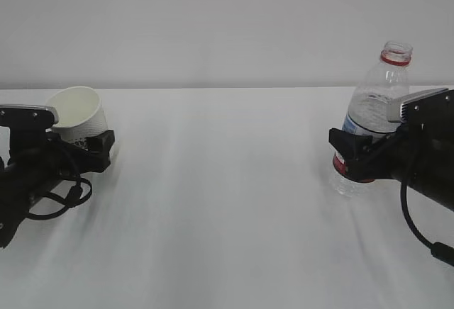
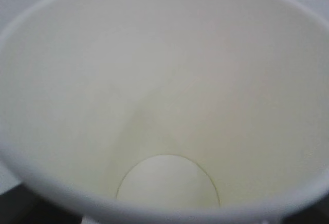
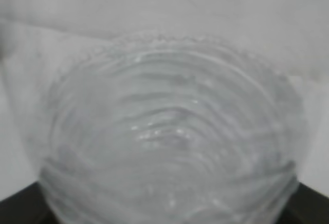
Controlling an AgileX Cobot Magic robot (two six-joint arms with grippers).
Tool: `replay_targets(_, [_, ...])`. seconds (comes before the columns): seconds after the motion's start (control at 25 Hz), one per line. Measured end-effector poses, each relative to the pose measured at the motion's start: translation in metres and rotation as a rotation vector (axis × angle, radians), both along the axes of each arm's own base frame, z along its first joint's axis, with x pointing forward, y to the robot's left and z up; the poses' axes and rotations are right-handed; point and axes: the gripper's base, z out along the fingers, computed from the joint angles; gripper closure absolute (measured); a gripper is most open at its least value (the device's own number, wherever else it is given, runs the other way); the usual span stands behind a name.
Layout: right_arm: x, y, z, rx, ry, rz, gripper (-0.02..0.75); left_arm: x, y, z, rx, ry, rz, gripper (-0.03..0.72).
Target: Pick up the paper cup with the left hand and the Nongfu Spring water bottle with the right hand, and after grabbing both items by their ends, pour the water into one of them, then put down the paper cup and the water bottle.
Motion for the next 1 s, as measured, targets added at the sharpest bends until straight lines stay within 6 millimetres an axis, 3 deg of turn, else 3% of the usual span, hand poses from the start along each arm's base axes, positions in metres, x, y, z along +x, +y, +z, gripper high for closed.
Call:
replay_targets(0.32, [0.000,0.000,0.000,0.000,0.000,0.000,0.217,0.000,0.000,0.000,0.000,0.001,0.000,0.137])
replay_targets(1.0, [0.000,0.000,0.000,0.002,0.001,-0.001,0.217,-0.005,-0.016,0.011,0.029,0.003,-0.200,0.150])
